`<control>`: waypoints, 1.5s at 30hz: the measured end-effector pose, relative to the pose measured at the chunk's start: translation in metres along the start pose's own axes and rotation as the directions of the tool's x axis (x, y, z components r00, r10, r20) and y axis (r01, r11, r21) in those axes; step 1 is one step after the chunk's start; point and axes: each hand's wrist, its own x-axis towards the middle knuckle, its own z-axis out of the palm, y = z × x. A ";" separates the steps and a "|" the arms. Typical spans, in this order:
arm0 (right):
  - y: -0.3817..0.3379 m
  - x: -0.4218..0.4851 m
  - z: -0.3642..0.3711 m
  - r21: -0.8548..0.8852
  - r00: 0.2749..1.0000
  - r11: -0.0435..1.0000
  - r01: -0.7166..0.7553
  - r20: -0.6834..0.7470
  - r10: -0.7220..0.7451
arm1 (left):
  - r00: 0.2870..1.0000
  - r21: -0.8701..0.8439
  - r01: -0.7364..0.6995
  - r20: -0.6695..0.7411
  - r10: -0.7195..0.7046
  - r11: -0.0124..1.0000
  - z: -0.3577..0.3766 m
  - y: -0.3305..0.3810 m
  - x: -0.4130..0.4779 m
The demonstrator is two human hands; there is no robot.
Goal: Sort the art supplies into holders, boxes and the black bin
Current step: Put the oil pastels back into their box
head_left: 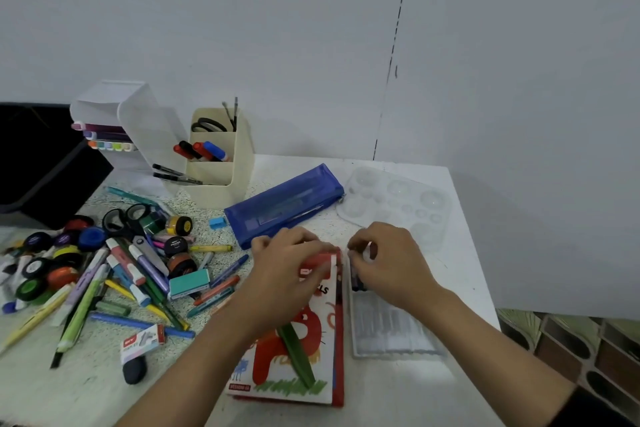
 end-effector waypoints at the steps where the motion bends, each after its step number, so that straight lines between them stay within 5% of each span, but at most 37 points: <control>1: -0.009 -0.001 0.002 0.031 0.999 0.999 0.034 0.006 -0.034 | 0.999 -0.041 0.023 -0.046 -0.025 0.999 -0.008 -0.011 -0.009; 4: -0.038 0.001 0.016 0.058 0.985 0.990 0.131 0.102 -0.137 | 0.987 -0.099 0.095 -0.121 -0.107 0.991 -0.036 -0.050 -0.034; 10: -0.089 0.023 0.058 0.028 0.945 0.958 0.287 0.155 -0.287 | 0.961 0.133 0.247 -0.160 -0.225 0.960 -0.070 -0.115 -0.073; 19: -0.144 0.062 0.111 -0.371 0.819 0.766 0.524 0.467 -0.334 | 0.998 0.324 -0.051 -0.028 0.063 0.945 -0.063 -0.143 -0.078; 30: -0.138 0.064 0.111 -0.404 0.841 0.766 0.499 0.437 -0.318 | 0.985 0.319 -0.170 0.093 0.148 0.932 -0.065 -0.160 -0.081; 37: -0.133 0.058 0.094 -0.036 0.954 0.978 0.205 0.230 -0.192 | 0.983 0.348 -0.181 0.074 0.166 0.920 -0.066 -0.157 -0.077; 45: -0.125 0.046 0.068 0.469 0.991 0.876 -0.116 0.114 0.070 | 0.990 0.136 -0.143 0.019 0.142 0.980 -0.097 -0.141 -0.065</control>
